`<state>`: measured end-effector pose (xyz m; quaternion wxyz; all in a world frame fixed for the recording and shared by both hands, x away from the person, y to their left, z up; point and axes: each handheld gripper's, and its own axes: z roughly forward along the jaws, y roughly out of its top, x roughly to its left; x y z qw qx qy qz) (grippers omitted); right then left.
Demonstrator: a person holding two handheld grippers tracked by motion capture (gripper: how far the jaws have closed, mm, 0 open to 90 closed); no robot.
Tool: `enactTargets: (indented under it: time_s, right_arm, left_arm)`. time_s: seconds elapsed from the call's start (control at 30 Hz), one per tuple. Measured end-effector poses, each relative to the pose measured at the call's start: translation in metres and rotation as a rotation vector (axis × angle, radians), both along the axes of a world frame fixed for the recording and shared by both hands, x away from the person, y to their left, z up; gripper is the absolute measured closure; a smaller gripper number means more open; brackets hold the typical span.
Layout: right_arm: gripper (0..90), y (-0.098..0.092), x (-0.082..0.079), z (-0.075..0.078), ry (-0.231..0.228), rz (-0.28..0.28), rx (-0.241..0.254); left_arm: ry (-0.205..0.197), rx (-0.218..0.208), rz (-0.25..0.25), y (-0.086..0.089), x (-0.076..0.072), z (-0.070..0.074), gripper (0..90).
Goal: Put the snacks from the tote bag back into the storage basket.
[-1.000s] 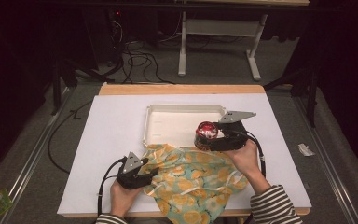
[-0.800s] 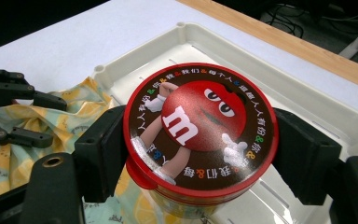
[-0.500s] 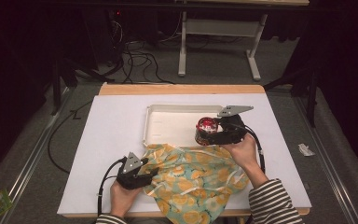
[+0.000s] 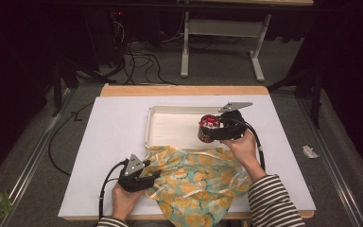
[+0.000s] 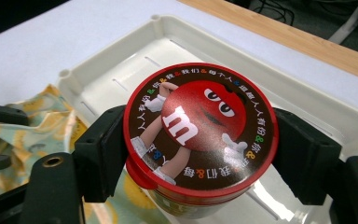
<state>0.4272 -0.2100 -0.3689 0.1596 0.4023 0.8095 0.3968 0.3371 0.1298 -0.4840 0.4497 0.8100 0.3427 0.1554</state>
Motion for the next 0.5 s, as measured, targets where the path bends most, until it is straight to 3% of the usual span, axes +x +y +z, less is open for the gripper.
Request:
enactTargets:
  time_s: [0.5]
  right_arm:
    - [26.0, 0.005, 0.021, -0.006, 0.013, -0.013, -0.028]
  left_arm:
    - [0.000, 0.000, 0.001, 0.000, 0.000, 0.000, 41.7]
